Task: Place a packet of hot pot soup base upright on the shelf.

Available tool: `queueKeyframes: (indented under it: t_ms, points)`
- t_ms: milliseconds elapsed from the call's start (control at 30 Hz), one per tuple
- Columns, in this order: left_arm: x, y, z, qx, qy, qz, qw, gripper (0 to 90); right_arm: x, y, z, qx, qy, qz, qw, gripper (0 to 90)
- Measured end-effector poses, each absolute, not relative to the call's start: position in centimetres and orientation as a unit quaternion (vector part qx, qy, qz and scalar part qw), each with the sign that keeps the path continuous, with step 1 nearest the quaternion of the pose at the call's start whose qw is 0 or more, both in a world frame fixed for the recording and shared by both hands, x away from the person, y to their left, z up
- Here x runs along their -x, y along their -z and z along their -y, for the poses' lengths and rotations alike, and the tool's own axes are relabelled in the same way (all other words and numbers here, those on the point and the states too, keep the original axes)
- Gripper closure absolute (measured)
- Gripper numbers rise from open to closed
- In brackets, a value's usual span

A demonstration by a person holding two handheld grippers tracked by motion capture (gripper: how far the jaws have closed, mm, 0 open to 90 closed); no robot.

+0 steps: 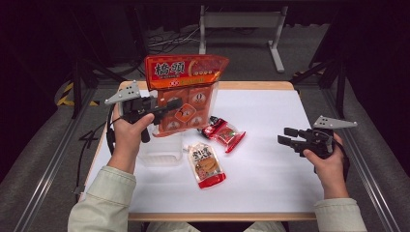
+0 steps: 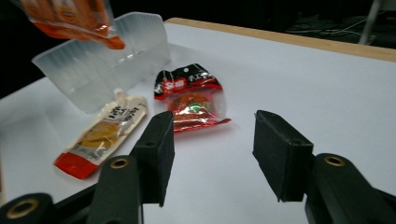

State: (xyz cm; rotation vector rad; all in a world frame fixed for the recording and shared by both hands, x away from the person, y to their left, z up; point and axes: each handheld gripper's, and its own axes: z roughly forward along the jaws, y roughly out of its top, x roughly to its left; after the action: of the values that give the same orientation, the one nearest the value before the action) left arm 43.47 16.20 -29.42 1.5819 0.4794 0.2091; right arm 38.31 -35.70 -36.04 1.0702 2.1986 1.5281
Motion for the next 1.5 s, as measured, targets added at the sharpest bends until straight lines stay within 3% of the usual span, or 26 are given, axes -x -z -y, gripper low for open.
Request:
queueKeyframes:
  t_ms: [867, 1500]
  points:
    - [-48.8, 31.2, -19.1, -0.691, -0.096, -0.302, 0.65, 70.8, -38.2, 36.5, 35.6, -0.361, -0.534, -0.758, 0.103, 51.0]
    - [-49.4, 31.6, -20.2, -0.659, -0.134, -0.345, 0.654, 70.8, -37.6, 36.6, 36.2, -0.36, -0.543, -0.752, 0.095, 51.0]
